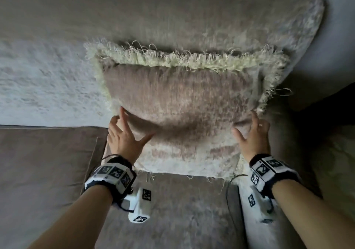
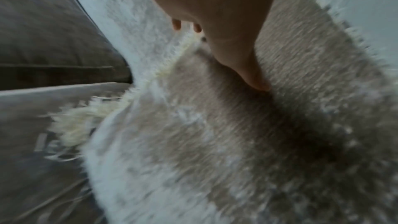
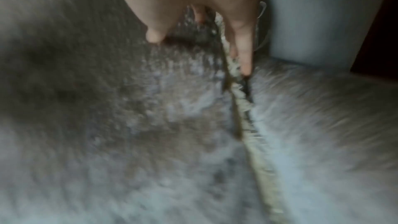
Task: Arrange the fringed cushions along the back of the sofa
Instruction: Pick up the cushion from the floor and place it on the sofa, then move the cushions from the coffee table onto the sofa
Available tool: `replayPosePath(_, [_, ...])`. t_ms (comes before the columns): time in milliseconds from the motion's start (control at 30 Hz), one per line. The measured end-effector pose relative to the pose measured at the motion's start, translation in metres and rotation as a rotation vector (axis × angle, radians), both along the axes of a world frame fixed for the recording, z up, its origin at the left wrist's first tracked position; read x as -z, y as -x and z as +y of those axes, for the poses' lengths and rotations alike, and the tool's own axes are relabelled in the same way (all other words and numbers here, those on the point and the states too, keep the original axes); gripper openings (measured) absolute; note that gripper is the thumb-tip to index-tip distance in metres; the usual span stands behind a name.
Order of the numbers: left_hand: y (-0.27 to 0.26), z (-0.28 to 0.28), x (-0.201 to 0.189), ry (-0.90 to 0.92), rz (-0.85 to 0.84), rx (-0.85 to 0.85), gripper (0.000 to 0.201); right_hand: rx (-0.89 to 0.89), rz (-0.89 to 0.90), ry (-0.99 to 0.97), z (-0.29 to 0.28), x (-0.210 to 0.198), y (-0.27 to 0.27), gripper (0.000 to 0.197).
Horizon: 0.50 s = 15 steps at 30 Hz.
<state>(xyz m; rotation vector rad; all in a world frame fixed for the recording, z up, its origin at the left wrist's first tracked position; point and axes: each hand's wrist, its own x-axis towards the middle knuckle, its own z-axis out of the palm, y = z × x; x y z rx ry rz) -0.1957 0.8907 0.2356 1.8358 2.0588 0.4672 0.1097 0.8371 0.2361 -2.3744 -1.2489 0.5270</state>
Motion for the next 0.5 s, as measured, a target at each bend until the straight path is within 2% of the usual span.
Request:
replayPosePath(67, [-0.009, 0.011, -0.008, -0.128, -0.04, -0.001, 0.115, 0.026, 0.028, -0.172, 0.002, -0.006, 0.014, 0.073])
replayPosePath(100, [-0.016, 0.014, -0.015, -0.199, -0.034, 0.021, 0.11, -0.02, -0.011, -0.246, 0.003, -0.012, 0.025, 0.072])
replayPosePath(200, [-0.046, 0.024, -0.024, -0.442, 0.101, 0.24, 0.086, -0.338, -0.276, -0.475, 0.021, -0.022, 0.067, 0.066])
replayPosePath(267, [-0.066, 0.03, 0.001, -0.508, 0.258, 0.461, 0.072, -0.532, -0.452, -0.48, 0.041, 0.004, 0.084, 0.062])
replayPosePath(367, [-0.058, 0.041, 0.052, -0.411, 0.469, 0.53, 0.062, -0.645, -0.736, -0.31, 0.061, 0.06, 0.065, 0.06])
replayPosePath(500, [0.014, 0.019, 0.082, -0.125, 0.568, 0.463, 0.064, -0.689, -0.87, -0.191, 0.03, 0.092, -0.01, 0.058])
